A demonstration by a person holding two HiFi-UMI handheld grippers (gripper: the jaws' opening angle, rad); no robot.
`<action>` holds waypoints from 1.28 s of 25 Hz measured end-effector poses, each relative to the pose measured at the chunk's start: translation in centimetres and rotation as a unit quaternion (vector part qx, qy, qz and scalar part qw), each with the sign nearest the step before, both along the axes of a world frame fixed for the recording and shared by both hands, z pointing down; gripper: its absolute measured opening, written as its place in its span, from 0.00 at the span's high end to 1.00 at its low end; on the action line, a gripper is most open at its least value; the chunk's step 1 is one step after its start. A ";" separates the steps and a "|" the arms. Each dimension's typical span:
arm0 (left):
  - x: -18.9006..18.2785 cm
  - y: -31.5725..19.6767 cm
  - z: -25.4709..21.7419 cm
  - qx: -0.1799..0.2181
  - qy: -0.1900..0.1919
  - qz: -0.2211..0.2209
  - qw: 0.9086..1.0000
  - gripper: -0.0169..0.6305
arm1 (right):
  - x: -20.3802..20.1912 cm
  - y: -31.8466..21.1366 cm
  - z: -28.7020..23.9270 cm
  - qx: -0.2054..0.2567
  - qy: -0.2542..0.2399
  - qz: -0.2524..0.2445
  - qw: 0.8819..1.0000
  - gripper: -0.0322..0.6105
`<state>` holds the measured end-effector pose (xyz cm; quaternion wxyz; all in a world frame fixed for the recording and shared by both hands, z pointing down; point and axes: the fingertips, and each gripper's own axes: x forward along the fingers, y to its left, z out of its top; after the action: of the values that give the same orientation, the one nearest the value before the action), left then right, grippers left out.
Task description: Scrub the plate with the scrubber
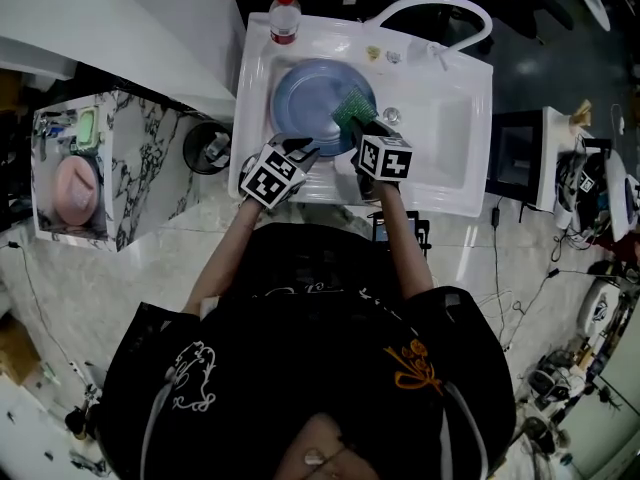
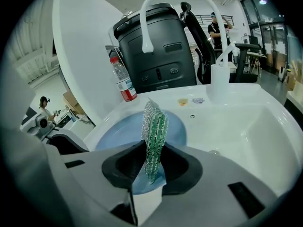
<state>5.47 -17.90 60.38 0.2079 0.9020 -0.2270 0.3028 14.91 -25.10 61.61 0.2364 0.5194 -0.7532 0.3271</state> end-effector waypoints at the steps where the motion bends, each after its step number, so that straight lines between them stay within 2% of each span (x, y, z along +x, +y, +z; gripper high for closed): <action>1: 0.1 -0.1 0.0 0.000 0.000 -0.001 1.000 0.82 | 0.5 -0.3 0.0 0.003 0.006 -0.001 1.000 0.80; 12: 0.1 -0.8 0.5 -0.008 -0.003 -0.034 0.999 0.82 | 3.3 -4.3 0.0 0.035 0.053 -0.025 0.998 0.80; 18: -1.2 -0.9 0.5 -0.010 -0.009 -0.060 0.998 0.82 | 3.9 -5.3 0.2 0.038 0.046 -0.017 0.998 0.80; 24: -2.6 -0.6 0.5 -0.013 -0.014 -0.076 0.997 0.82 | 2.8 -5.4 -1.2 0.059 0.039 -0.023 0.997 0.81; 32: -4.1 -0.1 -0.7 0.002 -0.005 -0.077 0.997 0.82 | -1.2 -3.5 -5.7 0.100 -0.001 -0.054 0.994 0.81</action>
<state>1.38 -17.97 59.66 0.2278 0.8804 -0.2979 0.2903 13.69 -28.57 55.88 0.2004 0.4984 -0.8094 0.2375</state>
